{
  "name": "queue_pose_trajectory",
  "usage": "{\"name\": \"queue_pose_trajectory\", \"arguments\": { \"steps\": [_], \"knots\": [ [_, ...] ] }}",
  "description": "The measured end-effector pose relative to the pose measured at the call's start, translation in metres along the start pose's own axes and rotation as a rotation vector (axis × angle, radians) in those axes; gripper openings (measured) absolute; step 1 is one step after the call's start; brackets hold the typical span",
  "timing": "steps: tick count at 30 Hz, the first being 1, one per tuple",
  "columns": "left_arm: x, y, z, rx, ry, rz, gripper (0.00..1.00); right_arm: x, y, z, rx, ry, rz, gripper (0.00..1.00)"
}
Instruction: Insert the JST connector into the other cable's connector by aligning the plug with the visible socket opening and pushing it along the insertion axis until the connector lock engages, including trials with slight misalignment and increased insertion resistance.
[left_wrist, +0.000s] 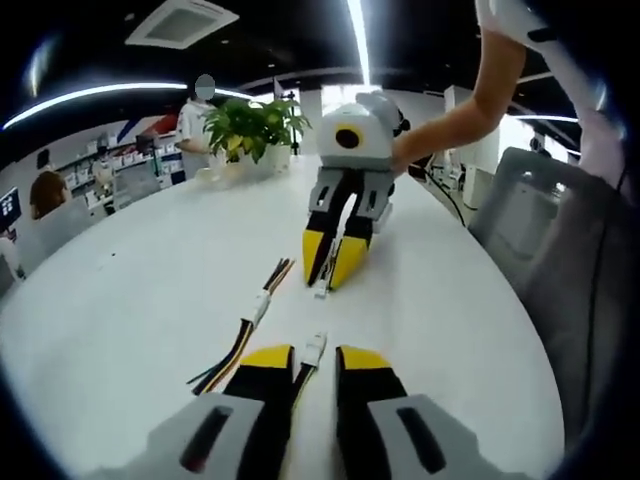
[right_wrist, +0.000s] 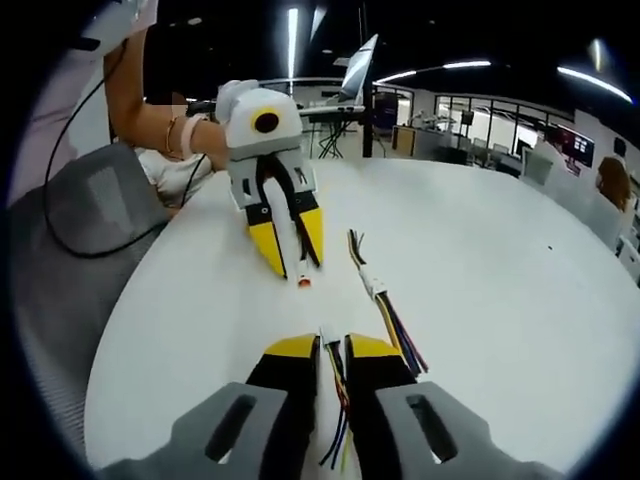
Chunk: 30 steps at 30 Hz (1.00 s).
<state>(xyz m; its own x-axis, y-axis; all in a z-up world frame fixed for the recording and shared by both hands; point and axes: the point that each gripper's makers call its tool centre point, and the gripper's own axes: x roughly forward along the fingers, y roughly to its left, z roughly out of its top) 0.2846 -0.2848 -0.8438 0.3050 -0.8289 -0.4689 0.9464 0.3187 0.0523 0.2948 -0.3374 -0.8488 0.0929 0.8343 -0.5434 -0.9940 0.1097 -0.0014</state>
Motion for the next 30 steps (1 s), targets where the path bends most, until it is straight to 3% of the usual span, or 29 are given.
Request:
{"name": "queue_pose_trajectory", "arguments": {
  "steps": [30],
  "knots": [
    [0.0001, 0.0011, 0.0006, -0.054, -0.068, -0.001, 0.02, 0.0013, 0.0005, -0.0019, 0.015, -0.008, -0.008, 0.04]
  ]
}}
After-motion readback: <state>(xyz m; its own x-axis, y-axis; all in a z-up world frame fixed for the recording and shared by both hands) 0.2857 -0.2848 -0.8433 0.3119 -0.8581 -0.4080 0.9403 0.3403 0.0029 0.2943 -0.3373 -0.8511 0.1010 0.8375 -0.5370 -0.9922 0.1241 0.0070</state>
